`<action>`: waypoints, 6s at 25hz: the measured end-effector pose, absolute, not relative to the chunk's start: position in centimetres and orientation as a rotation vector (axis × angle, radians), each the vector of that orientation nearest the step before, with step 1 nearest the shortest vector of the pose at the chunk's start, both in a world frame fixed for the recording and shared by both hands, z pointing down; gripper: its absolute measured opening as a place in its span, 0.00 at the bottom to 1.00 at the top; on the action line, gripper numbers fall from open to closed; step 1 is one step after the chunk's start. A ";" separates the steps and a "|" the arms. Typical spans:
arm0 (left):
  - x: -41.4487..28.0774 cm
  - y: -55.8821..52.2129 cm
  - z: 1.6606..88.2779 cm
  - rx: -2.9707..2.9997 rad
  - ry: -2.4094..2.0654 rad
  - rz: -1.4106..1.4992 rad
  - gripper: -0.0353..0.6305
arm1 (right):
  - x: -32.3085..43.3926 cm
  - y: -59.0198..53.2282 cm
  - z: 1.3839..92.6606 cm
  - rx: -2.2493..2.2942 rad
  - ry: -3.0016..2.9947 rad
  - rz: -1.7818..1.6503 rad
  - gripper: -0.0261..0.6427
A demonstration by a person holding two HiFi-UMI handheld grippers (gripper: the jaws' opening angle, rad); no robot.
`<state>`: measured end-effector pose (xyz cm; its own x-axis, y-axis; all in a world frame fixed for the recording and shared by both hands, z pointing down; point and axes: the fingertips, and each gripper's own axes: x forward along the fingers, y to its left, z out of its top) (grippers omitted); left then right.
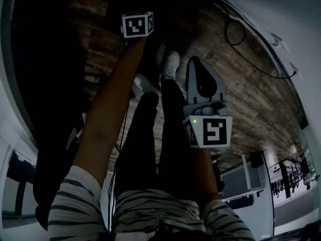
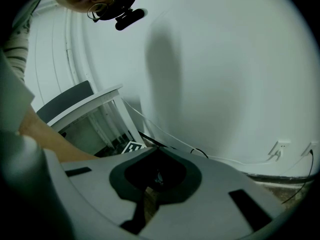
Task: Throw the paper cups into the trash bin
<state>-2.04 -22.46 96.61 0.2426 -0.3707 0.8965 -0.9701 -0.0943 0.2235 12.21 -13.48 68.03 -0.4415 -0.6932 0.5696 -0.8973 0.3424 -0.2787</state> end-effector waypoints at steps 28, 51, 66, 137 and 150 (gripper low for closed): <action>-2.6 -21.2 87.5 1.660 -1.310 0.739 0.43 | 11.1 -12.7 62.0 1.428 -2.308 0.737 0.05; -2.5 -18.8 73.6 1.806 -1.363 0.597 0.29 | 8.8 -11.6 55.3 1.392 -2.366 0.650 0.05; -4.3 -17.3 62.0 1.859 -1.441 0.434 0.21 | 7.0 -10.6 47.7 1.352 -2.447 0.575 0.05; -7.6 -2.0 25.0 2.237 -1.661 0.005 0.09 | 0.6 -3.0 23.6 1.182 -2.783 0.360 0.05; -9.3 -0.1 24.4 2.241 -1.772 -0.011 0.09 | -1.3 -2.6 23.5 1.101 -2.825 0.304 0.05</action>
